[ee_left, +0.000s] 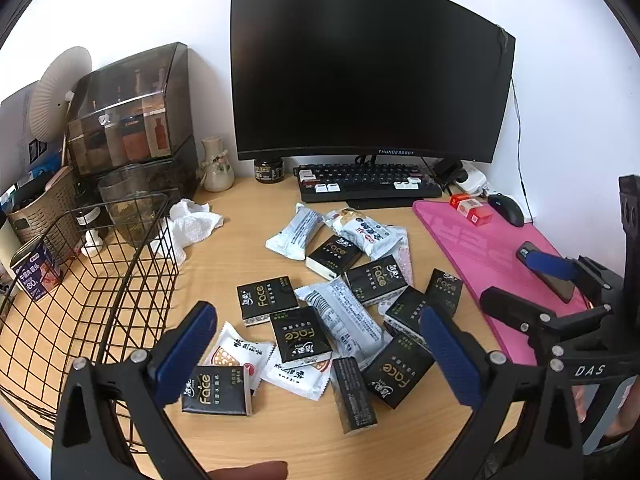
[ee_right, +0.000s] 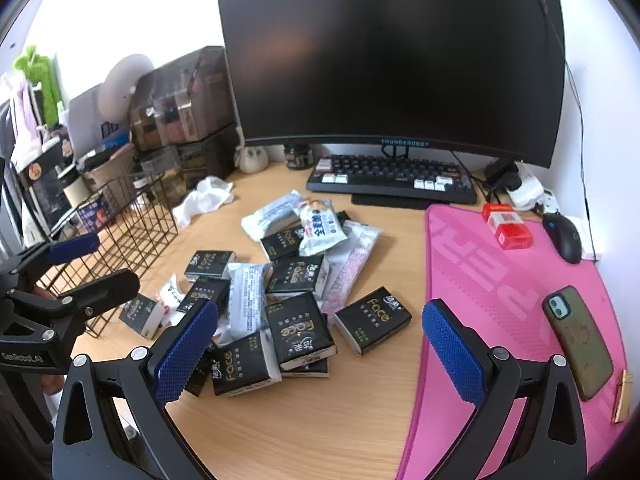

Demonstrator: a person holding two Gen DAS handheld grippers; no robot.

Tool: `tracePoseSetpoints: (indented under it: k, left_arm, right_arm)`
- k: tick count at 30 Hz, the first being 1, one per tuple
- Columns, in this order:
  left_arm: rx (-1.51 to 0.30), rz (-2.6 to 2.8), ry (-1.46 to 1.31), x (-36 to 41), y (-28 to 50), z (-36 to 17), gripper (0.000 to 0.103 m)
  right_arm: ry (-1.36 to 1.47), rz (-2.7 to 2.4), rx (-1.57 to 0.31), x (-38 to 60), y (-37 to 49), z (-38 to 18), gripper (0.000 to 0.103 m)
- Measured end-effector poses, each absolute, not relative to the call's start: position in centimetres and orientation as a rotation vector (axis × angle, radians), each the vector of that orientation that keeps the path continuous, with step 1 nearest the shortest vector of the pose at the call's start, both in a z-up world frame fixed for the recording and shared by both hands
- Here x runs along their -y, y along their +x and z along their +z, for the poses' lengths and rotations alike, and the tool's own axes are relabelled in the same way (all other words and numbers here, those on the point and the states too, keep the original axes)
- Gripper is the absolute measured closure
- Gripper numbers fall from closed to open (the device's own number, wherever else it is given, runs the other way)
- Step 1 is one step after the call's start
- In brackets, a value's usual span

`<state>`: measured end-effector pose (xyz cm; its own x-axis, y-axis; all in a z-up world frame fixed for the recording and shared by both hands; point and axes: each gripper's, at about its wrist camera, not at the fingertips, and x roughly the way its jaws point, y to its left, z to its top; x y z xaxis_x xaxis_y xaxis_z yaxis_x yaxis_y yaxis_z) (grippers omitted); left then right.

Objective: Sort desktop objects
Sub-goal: 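Close the left gripper on a black Face tissue pack, then grasp another black Face pack with the right gripper while the left lifts its pack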

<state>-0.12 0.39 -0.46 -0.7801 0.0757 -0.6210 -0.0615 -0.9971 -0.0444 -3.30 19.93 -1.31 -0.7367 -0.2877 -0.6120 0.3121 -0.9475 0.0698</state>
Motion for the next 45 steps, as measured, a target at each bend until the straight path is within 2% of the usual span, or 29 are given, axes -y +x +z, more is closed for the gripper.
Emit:
tracePoseSetpoints:
  k: [15, 25, 26, 30, 34, 35, 36, 38, 45]
  left_arm:
    - [0.011, 2.883, -1.031, -0.8, -0.1, -0.7, 0.001]
    - [-0.030, 2.801, -1.185, -2.7, -1.7, -4.8, 0.002]
    - [-0.043, 2.784, -1.204, -3.0, -1.8, -5.4, 0.004]
    - [-0.088, 2.764, -1.280, -3.3, -2.0, -6.9, 0.025]
    - [-0.073, 2.743, -1.332, -2.9, -2.4, -8.2, 0.027]
    - [-0.073, 2.736, -1.344, -2.9, -2.6, -8.4, 0.034]
    - [-0.080, 2.727, -1.359, -3.0, -2.8, -8.7, 0.054]
    - [-0.099, 2.713, -1.393, -3.2, -3.0, -9.3, 0.074]
    - [-0.065, 2.700, -1.426, -2.3, -3.4, -9.5, 0.081]
  right_arm:
    - [0.940, -2.657, -0.072, -19.8, -3.3, -1.4, 0.000]
    - [0.991, -2.656, -0.095, -20.2, -4.1, -2.2, 0.000]
    - [0.999, -2.656, -0.100, -20.2, -4.2, -2.5, 0.000]
    - [1.015, -2.672, -0.092, -21.0, -4.8, -2.8, 0.000]
    - [1.025, -2.678, -0.089, -21.5, -5.2, -3.1, 0.000]
    - [1.032, -2.675, -0.089, -21.5, -5.3, -3.3, 0.000]
    - [1.037, -2.671, -0.091, -21.4, -5.4, -3.4, 0.000]
    - [1.050, -2.661, -0.099, -21.3, -5.6, -3.7, 0.000]
    - [1.102, -2.605, -0.126, -20.4, -6.3, -5.5, 0.000]
